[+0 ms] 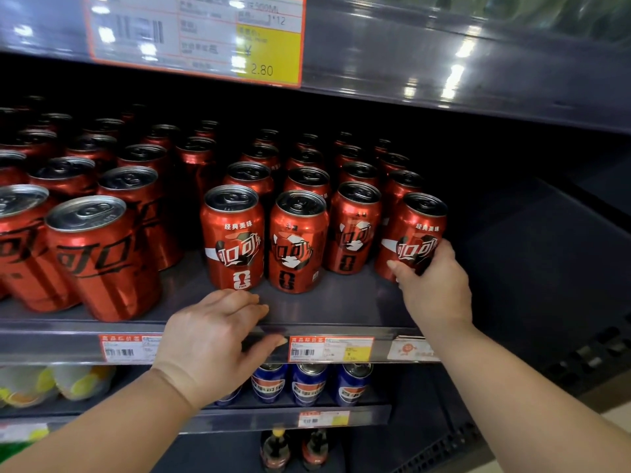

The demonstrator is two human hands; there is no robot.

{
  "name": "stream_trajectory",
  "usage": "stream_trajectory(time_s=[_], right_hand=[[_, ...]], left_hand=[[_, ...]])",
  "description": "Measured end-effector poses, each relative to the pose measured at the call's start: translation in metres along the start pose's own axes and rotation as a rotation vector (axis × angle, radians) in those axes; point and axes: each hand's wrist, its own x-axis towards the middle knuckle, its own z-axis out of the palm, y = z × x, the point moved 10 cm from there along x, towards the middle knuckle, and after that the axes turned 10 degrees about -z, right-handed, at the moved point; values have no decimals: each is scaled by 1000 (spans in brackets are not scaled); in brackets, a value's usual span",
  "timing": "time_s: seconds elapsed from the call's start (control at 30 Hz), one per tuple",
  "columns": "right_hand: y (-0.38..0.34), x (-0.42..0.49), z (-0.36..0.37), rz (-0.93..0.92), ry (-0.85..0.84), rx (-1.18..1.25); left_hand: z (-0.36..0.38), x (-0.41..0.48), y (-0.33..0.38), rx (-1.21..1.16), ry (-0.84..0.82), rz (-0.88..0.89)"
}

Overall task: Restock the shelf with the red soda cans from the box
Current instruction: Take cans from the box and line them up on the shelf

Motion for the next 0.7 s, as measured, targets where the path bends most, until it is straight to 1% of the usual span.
stream_trajectory(time_s=[0.2,0.33,0.37,0.43,0.47,0.5,0.53,0.6,0.67,0.7], right_hand=[[4,16,5,32,-37,-47],[5,17,5,10,-48,-41],[6,15,2,14,-25,1],[5,4,-11,21,73,77],[0,-3,-17,-12,116,78],[-7,-9,-18,-68,121,57],[-15,-14,-13,-117,86,33],[-26,-17,6,-158,-35,-11],[-33,-13,25,-142,-133,-45],[-35,-10,31,-127,-157,-69]], left_hand=[[-2,0,2,-5,26,22],[-2,0,2,1,23,22],[-2,0,2,3,23,23],[-2,0,3,0,21,25],[-2,0,3,-2,19,23],[-2,1,3,-5,18,20],[-2,1,3,-8,15,16],[-2,1,3,-16,9,12],[-1,0,3,-16,3,14],[-1,0,3,-14,1,15]])
